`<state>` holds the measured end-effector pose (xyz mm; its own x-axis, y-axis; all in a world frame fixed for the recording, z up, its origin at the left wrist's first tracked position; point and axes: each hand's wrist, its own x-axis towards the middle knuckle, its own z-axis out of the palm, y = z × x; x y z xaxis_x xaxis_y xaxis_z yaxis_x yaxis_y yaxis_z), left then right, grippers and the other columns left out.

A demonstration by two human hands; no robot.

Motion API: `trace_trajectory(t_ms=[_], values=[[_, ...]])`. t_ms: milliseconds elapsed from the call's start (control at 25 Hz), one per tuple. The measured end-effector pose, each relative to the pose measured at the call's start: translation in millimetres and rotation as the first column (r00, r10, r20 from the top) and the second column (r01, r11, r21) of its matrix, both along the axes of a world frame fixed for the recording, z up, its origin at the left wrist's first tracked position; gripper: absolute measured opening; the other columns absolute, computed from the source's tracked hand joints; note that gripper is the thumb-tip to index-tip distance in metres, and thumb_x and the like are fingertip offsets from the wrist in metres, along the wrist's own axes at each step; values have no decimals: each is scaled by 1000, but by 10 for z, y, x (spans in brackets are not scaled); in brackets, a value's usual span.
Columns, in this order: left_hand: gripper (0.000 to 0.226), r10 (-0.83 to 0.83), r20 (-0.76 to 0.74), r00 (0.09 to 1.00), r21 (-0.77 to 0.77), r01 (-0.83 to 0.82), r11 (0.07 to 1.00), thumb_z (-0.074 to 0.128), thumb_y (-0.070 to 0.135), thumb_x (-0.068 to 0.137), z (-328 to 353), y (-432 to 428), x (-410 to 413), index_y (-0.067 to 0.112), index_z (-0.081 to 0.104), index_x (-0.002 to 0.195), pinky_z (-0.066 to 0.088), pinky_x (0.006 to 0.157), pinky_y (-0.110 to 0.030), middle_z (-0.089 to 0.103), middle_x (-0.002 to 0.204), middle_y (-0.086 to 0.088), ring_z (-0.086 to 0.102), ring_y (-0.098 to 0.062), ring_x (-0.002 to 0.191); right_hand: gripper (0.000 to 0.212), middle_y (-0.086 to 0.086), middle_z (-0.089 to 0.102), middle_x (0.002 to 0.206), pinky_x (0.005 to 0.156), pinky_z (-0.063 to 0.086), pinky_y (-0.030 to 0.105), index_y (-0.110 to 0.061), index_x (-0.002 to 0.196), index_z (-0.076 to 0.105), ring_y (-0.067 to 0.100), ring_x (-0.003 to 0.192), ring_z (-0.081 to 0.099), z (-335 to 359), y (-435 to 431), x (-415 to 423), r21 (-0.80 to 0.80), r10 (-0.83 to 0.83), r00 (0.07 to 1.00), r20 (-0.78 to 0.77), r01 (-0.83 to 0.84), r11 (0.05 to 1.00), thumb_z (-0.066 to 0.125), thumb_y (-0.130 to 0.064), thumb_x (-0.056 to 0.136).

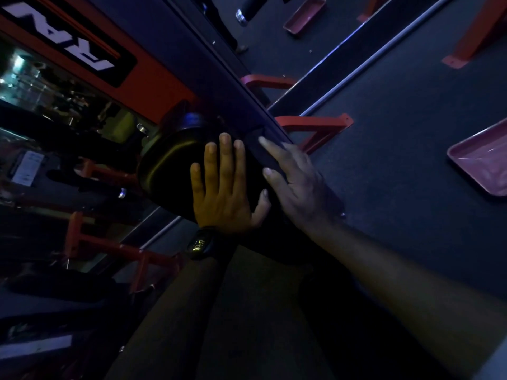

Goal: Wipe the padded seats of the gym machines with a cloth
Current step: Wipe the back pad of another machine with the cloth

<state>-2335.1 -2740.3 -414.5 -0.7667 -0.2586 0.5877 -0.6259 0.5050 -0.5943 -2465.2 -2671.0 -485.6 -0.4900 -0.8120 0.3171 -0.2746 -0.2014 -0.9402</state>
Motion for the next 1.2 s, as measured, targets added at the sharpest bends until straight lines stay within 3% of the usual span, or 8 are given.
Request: trace_trajectory(t_ms=[80,200,400,560,760,920,1080,1200], values=[[82,-6,12,1000,-8,6,1000,43,56,90,-13,-16,8,5,37,154,0,125,-43,40,157,-17,0,-21,157,53,-1,49,143,96,48,44,-37,152,39,20,123,51,-102,0,-20,-2,7,999,-35,-7,1000,38,-46,100],[83,-19,-2,1000,-23,19,1000,42,57,89,-18,-18,3,6,37,154,2,125,-43,37,157,-15,1,-21,157,54,-7,51,141,98,48,49,-39,150,41,16,122,52,-316,83,-61,95,-14,999,51,9,995,37,-49,97],[82,-23,7,1000,-33,23,999,42,57,89,-21,-42,-10,7,36,154,-2,125,-42,32,158,-15,-2,-20,157,53,-2,52,142,94,47,40,-35,150,43,20,120,53,-86,-11,-14,-37,-1,1000,-23,0,999,45,-43,98],[82,-1,26,1000,-12,1,1000,43,57,89,-10,-14,-2,8,36,154,-2,125,-43,34,158,-15,-3,-20,157,52,-8,54,140,100,47,51,-41,146,45,17,126,53,-508,96,-85,142,-4,997,81,-8,990,38,-52,96],[82,13,36,999,17,-13,1000,43,56,90,22,-3,-3,7,35,155,-2,124,-43,37,158,-18,-4,-20,157,51,0,52,141,93,46,40,-33,149,44,21,121,52,-109,9,9,-16,-18,1000,8,18,1000,42,-43,99],[82,10,59,998,76,-14,997,46,54,88,67,62,-14,6,37,154,-4,125,-43,37,158,-20,13,-30,153,53,-8,52,143,100,47,50,-38,149,42,16,125,51,-490,170,-34,138,-12,995,101,-2,990,39,-47,97],[82,28,22,999,112,-30,993,50,53,86,59,140,-73,3,42,152,-4,124,-44,37,157,-22,20,-36,148,52,-1,51,143,96,48,42,-29,147,41,20,122,54,-105,90,6,-11,5,982,186,-3,1000,51,-39,97],[87,64,-16,998,176,-60,983,57,51,81,49,234,-131,4,41,153,-5,124,-46,34,159,-23,17,-37,149,49,-5,51,143,102,48,43,-26,145,48,13,127,52,-381,133,-29,-6,-6,991,134,7,1000,52,-42,99]])
